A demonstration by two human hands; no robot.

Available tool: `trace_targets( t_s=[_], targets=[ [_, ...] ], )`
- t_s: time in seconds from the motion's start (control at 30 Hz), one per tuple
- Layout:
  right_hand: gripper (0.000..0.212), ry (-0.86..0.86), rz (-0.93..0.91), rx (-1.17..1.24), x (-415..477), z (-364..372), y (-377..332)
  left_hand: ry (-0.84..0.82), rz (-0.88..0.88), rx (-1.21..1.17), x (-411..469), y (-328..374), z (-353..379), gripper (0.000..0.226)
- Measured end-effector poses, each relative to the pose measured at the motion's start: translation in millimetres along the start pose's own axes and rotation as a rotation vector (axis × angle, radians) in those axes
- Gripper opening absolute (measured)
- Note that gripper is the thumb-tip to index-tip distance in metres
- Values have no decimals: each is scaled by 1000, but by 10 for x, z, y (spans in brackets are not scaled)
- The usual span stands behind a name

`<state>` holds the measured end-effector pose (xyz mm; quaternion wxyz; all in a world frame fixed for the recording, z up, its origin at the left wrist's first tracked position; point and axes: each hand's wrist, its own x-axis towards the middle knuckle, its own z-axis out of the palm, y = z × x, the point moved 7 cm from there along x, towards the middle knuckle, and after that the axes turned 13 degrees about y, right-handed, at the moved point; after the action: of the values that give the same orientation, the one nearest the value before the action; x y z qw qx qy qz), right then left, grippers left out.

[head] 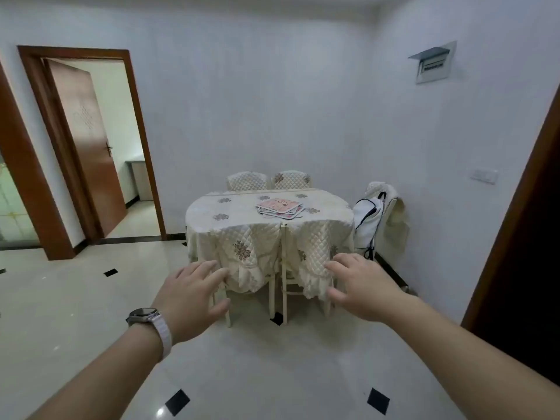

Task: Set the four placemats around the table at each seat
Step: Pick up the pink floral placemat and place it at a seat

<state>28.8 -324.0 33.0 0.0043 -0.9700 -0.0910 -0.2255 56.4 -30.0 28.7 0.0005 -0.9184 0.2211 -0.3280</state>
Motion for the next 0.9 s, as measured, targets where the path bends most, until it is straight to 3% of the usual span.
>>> trace_targets(
  t_s=[0.53,0.9],
  targets=[
    [56,16,-4,-40,389,442,-280,-52,54,-122,148,-501,541,57],
    [58,-39,12,-8,1007,1116,558,-132,57,-163,979,-163,1519,57]
  ],
)
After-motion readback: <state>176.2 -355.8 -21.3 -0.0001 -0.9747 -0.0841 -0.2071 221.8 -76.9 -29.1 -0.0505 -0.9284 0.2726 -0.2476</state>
